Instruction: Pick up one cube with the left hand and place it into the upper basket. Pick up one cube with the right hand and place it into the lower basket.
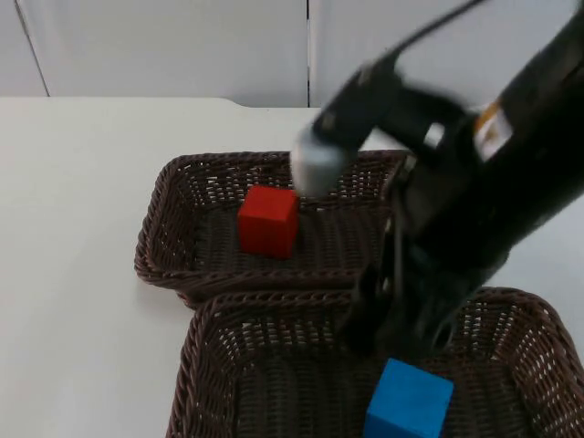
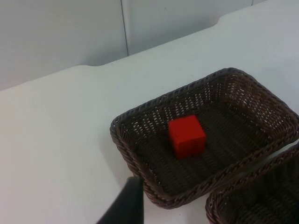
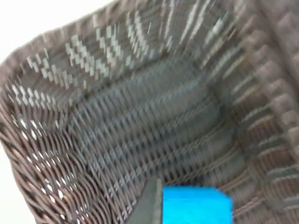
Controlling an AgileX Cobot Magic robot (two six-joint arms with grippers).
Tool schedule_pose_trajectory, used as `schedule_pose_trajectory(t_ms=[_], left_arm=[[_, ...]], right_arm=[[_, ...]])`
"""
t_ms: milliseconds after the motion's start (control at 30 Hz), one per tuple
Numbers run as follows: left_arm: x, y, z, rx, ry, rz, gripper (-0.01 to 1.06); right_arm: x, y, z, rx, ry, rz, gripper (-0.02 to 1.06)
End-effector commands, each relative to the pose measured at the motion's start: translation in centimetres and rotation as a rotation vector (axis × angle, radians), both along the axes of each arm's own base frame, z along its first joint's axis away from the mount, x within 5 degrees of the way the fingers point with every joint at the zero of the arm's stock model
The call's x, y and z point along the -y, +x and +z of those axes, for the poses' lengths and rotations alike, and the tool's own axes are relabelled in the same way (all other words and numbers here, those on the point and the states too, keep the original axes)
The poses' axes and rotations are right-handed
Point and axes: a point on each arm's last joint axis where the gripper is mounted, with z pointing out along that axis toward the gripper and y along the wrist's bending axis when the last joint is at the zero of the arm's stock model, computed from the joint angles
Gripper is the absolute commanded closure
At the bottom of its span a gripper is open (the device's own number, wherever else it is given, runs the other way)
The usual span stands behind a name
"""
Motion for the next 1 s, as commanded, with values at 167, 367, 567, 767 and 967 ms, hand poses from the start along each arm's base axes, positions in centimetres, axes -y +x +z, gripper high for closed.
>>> schedule_pose_trajectory(t_ms=[167, 367, 567, 767, 967], left_arm=[[0.1, -0.1, 0.0, -0.003, -0.018, -0.002, 0.0], [0.1, -0.1, 0.0, -0.003, -0.018, -0.002, 0.0], [0.1, -0.1, 0.0, -0.003, -0.018, -0.002, 0.0], [0.1, -0.1, 0.0, -0.003, -0.018, -0.002, 0.0], [0.1, -0.1, -0.1, -0.008, -0.016, -0.002, 0.0]], right_arm=[[1.9, -2.0, 6.1, 0.075, 0.154, -0.052, 0.26], [3.4, -3.3, 9.6, 0.143, 0.254, -0.064, 0.26], [4.5, -4.3, 11.6, 0.186, 0.315, -0.067, 0.26], [5.5, -5.1, 13.2, 0.213, 0.371, -0.081, 0.26], [6.7, -6.1, 14.6, 0.245, 0.414, -0.081, 0.26]])
